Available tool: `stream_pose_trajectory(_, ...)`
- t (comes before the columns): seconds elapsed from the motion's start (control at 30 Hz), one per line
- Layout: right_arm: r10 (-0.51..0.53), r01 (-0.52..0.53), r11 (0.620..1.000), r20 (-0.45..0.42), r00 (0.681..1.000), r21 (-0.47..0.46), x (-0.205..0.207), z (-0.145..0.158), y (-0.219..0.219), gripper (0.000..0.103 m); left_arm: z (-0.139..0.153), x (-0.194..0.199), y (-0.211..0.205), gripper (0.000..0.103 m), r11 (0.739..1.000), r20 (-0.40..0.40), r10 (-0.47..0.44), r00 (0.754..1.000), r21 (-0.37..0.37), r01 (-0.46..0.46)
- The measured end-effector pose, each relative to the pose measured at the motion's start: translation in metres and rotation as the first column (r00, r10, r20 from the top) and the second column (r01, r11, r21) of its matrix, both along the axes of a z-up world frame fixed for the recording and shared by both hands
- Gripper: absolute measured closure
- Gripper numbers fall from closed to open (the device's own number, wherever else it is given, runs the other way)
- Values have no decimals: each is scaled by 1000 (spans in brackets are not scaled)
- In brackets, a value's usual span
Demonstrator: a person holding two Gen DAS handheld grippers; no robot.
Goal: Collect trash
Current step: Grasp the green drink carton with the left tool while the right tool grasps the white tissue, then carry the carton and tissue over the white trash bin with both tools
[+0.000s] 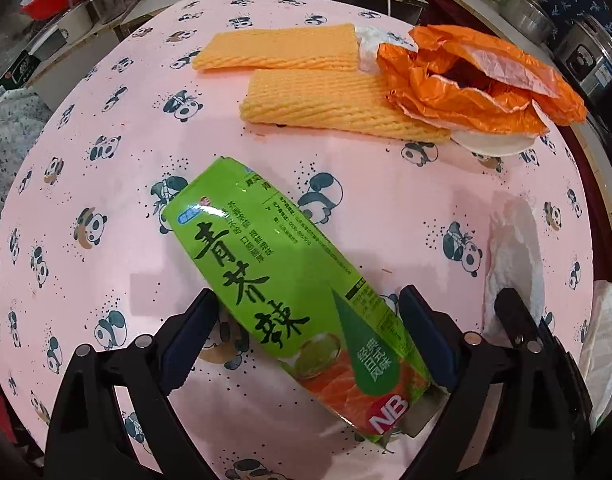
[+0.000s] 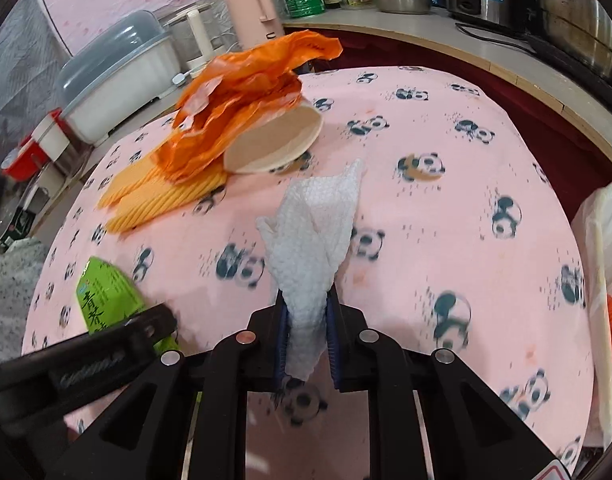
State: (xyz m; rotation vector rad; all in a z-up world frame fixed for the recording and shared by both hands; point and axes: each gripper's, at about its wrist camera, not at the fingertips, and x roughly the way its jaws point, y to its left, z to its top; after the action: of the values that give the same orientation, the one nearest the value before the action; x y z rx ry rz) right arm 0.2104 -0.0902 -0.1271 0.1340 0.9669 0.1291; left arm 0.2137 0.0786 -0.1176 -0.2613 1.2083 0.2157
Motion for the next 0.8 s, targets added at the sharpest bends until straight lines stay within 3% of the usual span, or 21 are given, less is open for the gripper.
stream_pose_trajectory(0.23,57,-57,998,-22,998,2,-34,1,13,87,-1,-19,-8,19,991,31,-129,991,40,128)
stream_pose_trajectory(0.47,38,-38,999,-16,999,3,-62,3,11,88,3,-45,-11,47,972,68,-227,972,82,221)
stream_pose_trajectory(0.7,-56,56,998,29,998,2,-76,22,-15,88,12,-62,-21,61,958,102,-284,953,79,276)
stream_pose_trajectory(0.73,-63,64,998,37,997,-2,-78,25,-17,88,15,-65,-24,68,955,109,-294,950,85,286)
stream_pose_trajectory(0.77,-70,70,998,46,996,-5,-80,29,-19,88,17,-68,-28,82,950,113,-307,945,86,299)
stream_pose_trajectory(0.8,-78,78,997,55,995,-7,-83,32,-22,88,18,-69,-30,84,947,114,-317,942,82,309)
